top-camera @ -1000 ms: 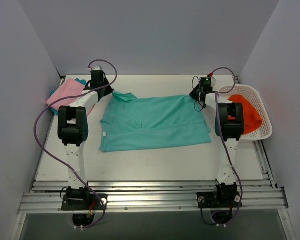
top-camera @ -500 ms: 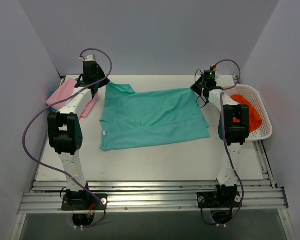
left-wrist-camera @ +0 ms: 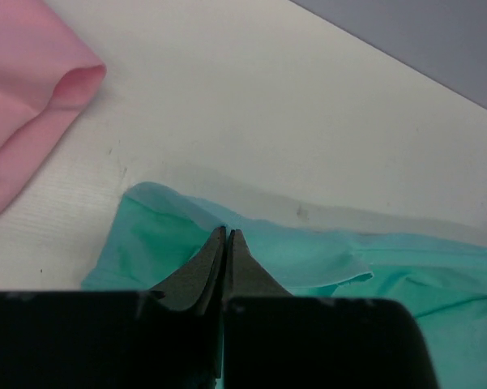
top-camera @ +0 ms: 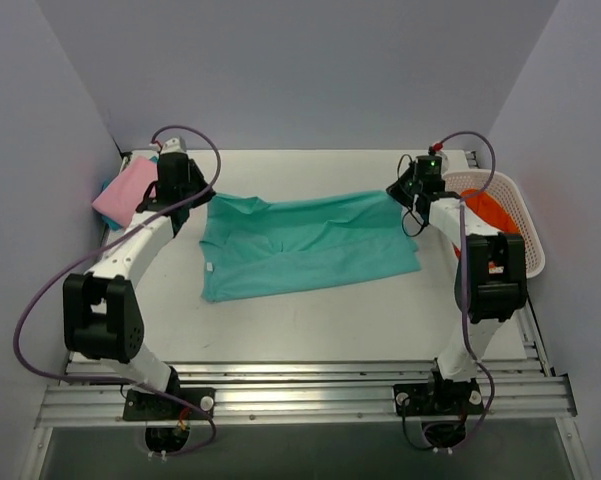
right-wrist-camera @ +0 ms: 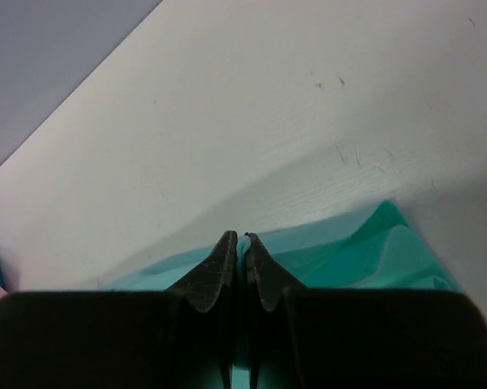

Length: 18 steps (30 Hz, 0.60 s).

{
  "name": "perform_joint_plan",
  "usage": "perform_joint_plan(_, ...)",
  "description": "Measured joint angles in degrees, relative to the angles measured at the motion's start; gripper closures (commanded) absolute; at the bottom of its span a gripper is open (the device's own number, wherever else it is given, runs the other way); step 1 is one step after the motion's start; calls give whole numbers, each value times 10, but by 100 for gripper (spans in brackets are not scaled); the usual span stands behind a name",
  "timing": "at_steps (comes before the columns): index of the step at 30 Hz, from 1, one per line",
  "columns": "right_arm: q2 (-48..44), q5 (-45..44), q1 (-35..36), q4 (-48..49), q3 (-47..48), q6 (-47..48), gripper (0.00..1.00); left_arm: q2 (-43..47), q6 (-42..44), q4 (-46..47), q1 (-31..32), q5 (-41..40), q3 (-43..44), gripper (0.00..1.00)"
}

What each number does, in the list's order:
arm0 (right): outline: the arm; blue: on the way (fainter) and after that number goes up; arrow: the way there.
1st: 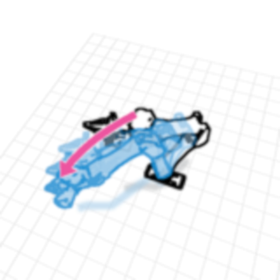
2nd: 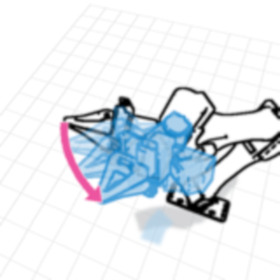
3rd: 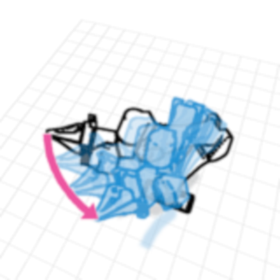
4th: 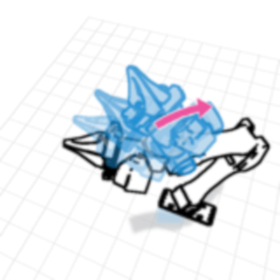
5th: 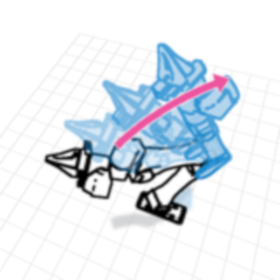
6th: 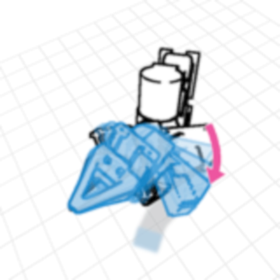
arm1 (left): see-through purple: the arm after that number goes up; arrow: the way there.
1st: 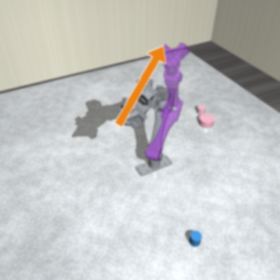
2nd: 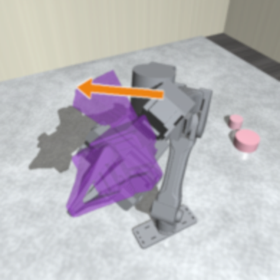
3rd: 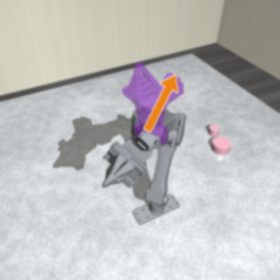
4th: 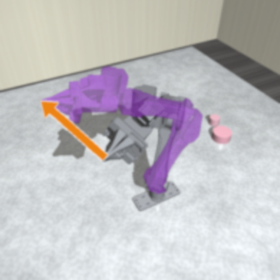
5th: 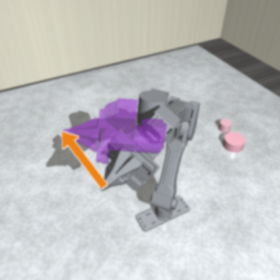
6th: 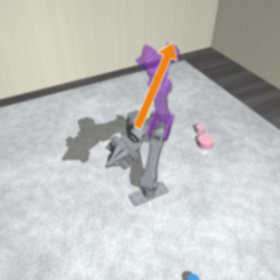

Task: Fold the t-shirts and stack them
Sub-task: Fold the tshirt

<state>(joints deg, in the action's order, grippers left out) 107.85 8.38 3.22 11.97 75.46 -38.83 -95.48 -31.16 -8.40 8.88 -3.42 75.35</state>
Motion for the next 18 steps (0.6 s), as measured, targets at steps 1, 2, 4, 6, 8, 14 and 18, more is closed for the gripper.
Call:
perform_joint_plan(1,-12,0,1,0,-16,0,100,17,0,-4,2,-4,-17,98)
perform_joint_plan(2,-25,0,2,4,-35,0,100,38,-1,-3,6,-10,-35,98)
perform_joint_plan(4,-51,0,3,3,-69,0,100,80,-1,-9,14,-20,-68,98)
perform_joint_plan(6,-80,-5,6,6,-105,2,100,130,-2,-15,26,-33,-104,98)
perform_joint_plan(8,-106,-10,6,7,-136,3,100,177,-8,-21,42,-49,-140,98)
perform_joint_plan(14,-159,-47,7,6,-218,-2,4,315,-69,-38,129,-109,-278,35)
perform_joint_plan(18,-174,-86,7,-9,-259,-13,0,381,-144,-73,197,-138,-391,26)
